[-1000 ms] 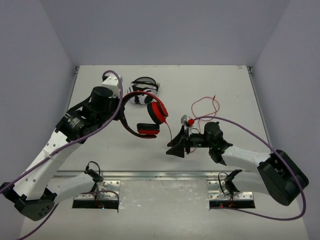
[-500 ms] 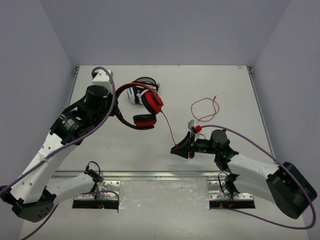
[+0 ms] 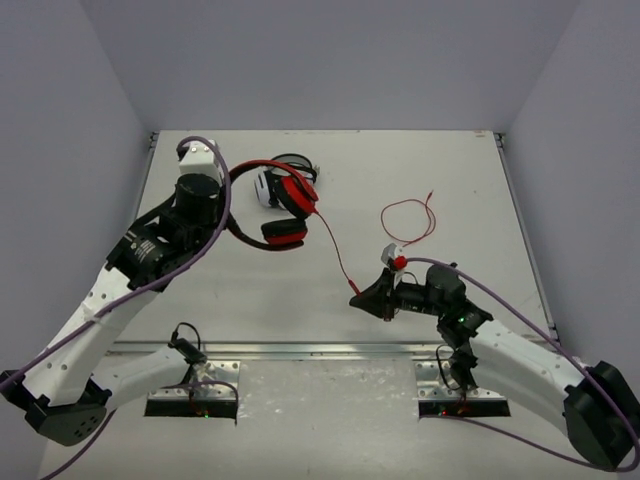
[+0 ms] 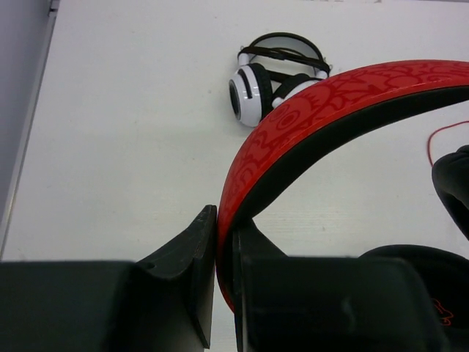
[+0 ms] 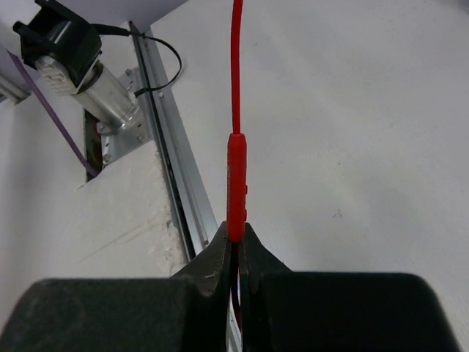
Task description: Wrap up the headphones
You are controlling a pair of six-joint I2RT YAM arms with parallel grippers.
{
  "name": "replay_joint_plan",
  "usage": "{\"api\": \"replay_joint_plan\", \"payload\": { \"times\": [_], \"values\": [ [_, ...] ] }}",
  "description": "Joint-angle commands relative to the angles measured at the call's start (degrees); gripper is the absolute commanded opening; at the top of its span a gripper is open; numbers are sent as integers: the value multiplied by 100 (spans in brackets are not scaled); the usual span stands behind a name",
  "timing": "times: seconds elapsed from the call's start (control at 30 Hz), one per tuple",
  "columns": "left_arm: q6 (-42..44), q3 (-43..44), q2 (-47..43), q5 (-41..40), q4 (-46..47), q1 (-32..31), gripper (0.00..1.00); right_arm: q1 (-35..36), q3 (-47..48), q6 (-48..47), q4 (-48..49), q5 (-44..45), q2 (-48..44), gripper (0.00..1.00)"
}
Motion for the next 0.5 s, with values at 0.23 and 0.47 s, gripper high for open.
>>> {"api": "replay_joint_plan", "payload": {
  "times": [0.23,0.47],
  "values": [
    [1038,-1148,419,-1171,1688,4,0,890,2844,-1300,-4966,3099,-1037,1],
    [1617,-1518,718,260,2109,-251,0,917,4464,-2091,-5998,3705,-476,1]
  ]
}}
